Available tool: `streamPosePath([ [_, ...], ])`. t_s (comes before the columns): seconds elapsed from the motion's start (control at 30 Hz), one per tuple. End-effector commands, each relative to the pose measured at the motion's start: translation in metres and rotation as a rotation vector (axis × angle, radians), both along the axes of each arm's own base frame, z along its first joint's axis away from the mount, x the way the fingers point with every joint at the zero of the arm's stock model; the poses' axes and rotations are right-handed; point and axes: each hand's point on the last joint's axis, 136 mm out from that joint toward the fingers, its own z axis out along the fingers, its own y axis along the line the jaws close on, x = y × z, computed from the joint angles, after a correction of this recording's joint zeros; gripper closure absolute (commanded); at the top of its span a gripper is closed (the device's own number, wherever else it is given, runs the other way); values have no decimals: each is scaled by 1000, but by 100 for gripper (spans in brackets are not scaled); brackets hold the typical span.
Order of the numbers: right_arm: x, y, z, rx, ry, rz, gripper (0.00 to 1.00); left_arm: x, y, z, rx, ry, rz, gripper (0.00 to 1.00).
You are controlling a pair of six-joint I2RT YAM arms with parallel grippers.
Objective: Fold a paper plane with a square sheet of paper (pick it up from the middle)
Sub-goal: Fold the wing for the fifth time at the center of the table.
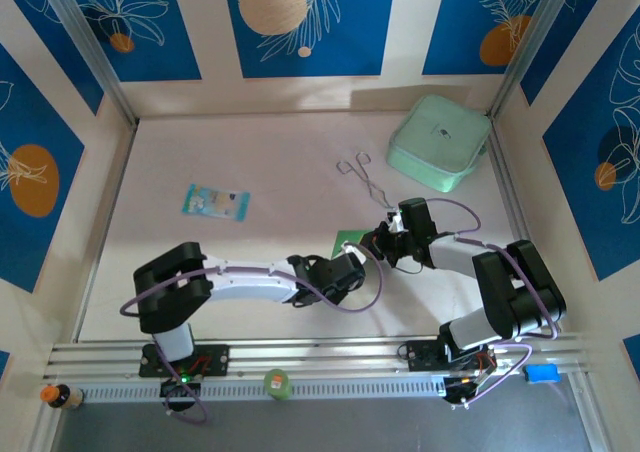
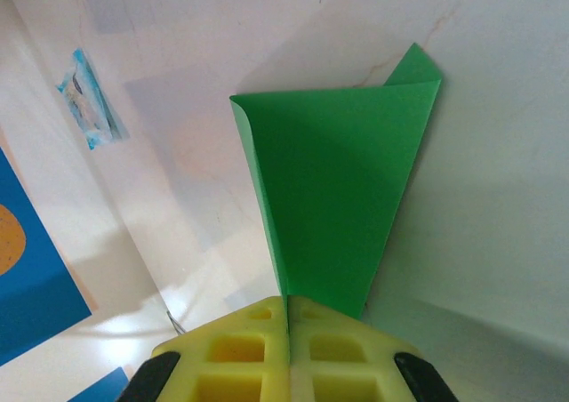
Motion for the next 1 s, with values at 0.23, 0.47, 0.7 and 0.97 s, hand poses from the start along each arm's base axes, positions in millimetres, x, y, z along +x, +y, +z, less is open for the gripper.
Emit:
streamPosePath([
  [0.23,-7,-1,-1,3,22,-3,98,2,-1,-1,48,-24,-10,70],
  [0.47,-8,-1,-2,4,27,0,97,2,-3,2,36,-27,-12,77],
  [0.7,-8,-2,-2,2,27,-2,97,2,-2,-1,43,-22,-8,84],
  [0.97,-7,-2,-2,0,25,-3,97,2,0,-5,58,-19,8,92],
])
